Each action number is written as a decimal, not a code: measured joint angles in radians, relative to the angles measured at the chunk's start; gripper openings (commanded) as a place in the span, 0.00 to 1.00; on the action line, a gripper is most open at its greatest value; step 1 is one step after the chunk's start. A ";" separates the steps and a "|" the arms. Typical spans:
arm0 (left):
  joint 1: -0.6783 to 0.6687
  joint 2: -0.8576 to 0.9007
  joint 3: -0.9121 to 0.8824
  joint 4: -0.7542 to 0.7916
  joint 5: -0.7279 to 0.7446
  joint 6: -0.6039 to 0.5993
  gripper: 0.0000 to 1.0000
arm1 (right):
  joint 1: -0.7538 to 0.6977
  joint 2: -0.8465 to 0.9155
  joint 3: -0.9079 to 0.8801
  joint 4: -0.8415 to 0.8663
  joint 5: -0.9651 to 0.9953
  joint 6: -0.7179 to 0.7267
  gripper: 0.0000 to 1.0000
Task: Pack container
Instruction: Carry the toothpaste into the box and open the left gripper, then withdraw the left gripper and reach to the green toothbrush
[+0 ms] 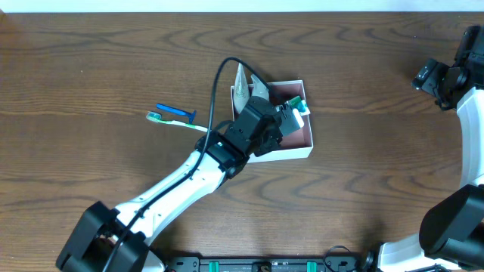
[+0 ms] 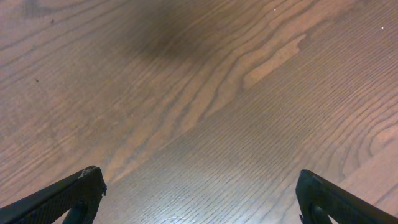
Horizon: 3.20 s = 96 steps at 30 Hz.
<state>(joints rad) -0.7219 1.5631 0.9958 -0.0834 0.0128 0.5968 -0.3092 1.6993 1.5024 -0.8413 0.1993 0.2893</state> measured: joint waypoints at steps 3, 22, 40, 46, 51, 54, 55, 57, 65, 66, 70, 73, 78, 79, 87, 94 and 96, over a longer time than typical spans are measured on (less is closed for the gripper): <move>0.000 0.022 0.000 -0.001 -0.050 0.081 0.13 | 0.000 0.000 0.000 0.000 0.000 0.000 0.99; -0.023 0.003 0.000 0.032 -0.100 0.177 0.98 | 0.000 0.000 0.000 0.000 0.000 0.000 0.99; 0.051 -0.419 0.003 -0.249 -0.311 -0.414 0.98 | 0.000 0.000 0.000 0.000 0.000 0.000 0.99; 0.216 -0.420 0.003 -0.341 -0.325 -0.696 0.98 | 0.000 0.000 0.000 0.000 0.000 0.000 0.99; 0.249 -0.420 0.003 -0.348 -0.299 -0.787 0.98 | 0.000 0.000 0.000 0.000 0.000 0.000 0.99; 0.309 -0.416 0.003 -0.355 -0.288 -0.875 0.98 | 0.000 0.000 0.000 0.000 0.000 0.000 0.99; 0.336 -0.410 0.003 -0.359 -0.288 -0.912 0.98 | 0.000 0.000 0.000 0.000 0.000 0.000 0.99; 0.393 -0.389 0.003 -0.361 -0.286 -0.991 0.98 | 0.000 0.000 0.000 0.000 0.000 0.000 0.99; 0.523 -0.199 0.003 -0.290 -0.277 -1.223 0.98 | 0.000 0.000 0.000 0.000 0.000 0.000 0.99; 0.524 -0.174 0.003 -0.280 -0.272 -1.232 0.98 | 0.000 0.000 0.000 0.000 0.000 0.000 0.99; 0.524 -0.074 0.003 -0.248 -0.217 -1.265 0.98 | 0.000 0.000 0.000 0.000 0.000 0.000 0.99; 0.524 -0.009 0.003 -0.249 -0.195 -1.312 0.98 | 0.000 0.000 0.000 0.000 0.000 0.000 0.99; 0.524 0.097 0.003 -0.249 -0.176 -1.461 0.98 | 0.000 0.000 0.000 0.000 0.000 0.000 0.99; 0.524 0.120 0.003 -0.249 -0.175 -1.499 0.98 | 0.000 0.000 0.000 0.000 0.000 0.000 0.99; 0.538 0.195 0.003 -0.257 -0.169 -1.732 0.95 | 0.000 0.000 0.000 0.000 0.000 0.000 0.99; 0.555 0.217 0.003 -0.269 -0.146 -1.917 0.95 | 0.000 0.000 0.000 0.000 0.000 0.000 0.99; 0.555 0.217 0.003 -0.269 -0.144 -1.939 0.93 | 0.000 0.000 0.000 0.000 0.000 0.000 0.99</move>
<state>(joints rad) -0.1665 1.7798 0.9989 -0.3527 -0.1314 -1.3418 -0.3092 1.6993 1.5024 -0.8413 0.1993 0.2890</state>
